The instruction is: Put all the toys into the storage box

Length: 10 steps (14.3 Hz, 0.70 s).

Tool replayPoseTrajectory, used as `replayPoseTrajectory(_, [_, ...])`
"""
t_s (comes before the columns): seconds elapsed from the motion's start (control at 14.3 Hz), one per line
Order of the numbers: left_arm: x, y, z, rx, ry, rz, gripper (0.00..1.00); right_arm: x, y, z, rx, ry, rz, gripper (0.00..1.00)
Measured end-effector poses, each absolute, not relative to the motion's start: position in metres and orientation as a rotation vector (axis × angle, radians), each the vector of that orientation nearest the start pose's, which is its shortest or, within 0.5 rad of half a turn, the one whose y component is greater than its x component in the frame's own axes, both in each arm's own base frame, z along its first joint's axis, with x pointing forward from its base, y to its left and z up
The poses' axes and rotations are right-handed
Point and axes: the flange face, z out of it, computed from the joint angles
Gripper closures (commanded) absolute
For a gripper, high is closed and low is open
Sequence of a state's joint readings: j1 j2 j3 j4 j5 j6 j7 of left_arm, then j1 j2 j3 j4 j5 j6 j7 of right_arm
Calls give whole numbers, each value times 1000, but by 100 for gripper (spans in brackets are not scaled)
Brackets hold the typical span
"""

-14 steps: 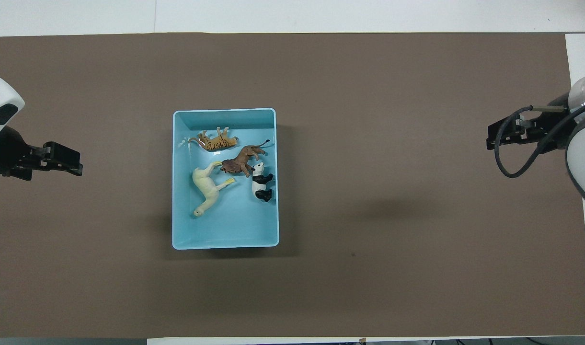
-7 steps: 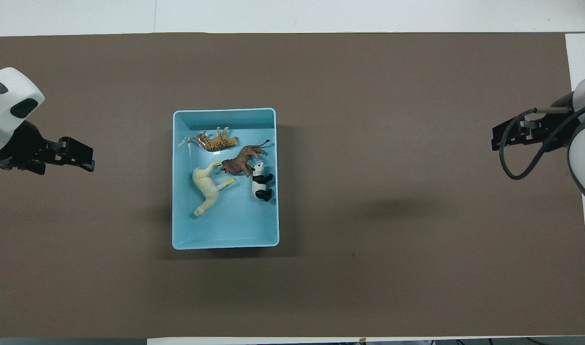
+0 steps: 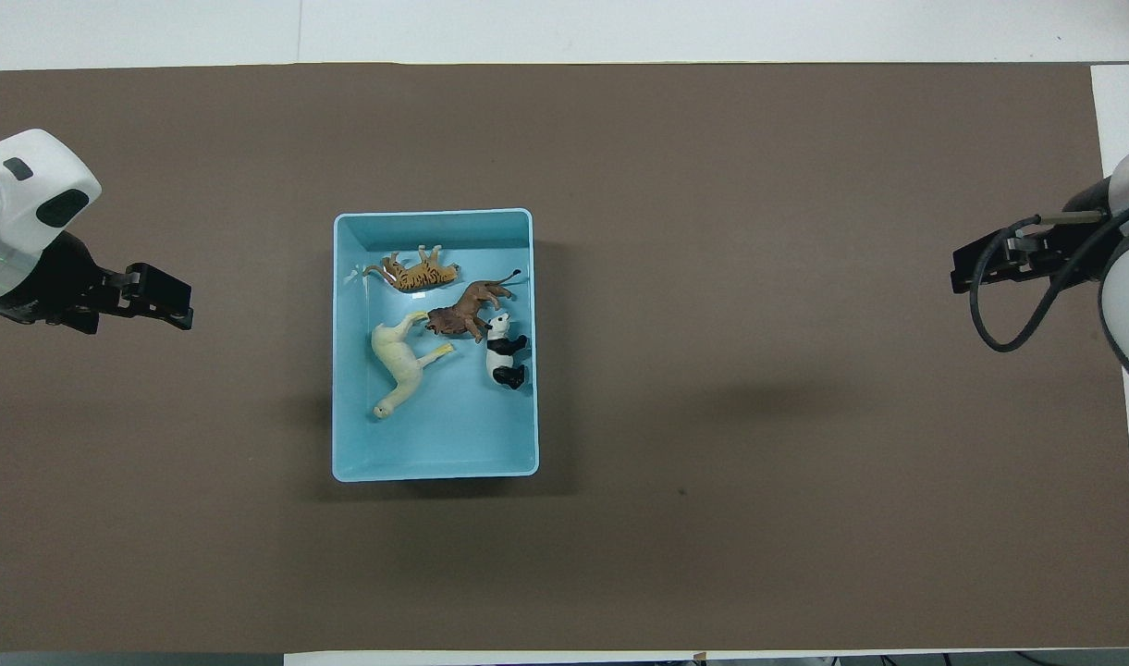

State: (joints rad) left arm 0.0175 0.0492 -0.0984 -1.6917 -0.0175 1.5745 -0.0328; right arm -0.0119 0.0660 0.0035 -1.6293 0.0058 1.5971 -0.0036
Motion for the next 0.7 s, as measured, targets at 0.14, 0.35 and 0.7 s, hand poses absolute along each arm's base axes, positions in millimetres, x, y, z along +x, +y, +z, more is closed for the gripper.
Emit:
replayPoseTrajectory(0.14, [558, -49, 542, -3143, 83, 259, 0, 572, -4, 562, -3131, 8, 154, 0])
replayPoseTrajectory(0.35, [560, -50, 548, -3147, 85, 219, 0, 572, -5, 562, -3131, 10, 154, 0])
replayPoseTrajectory(0.7, [565, -50, 556, -3154, 88, 148, 0, 571, -6, 562, -3131, 13, 154, 0])
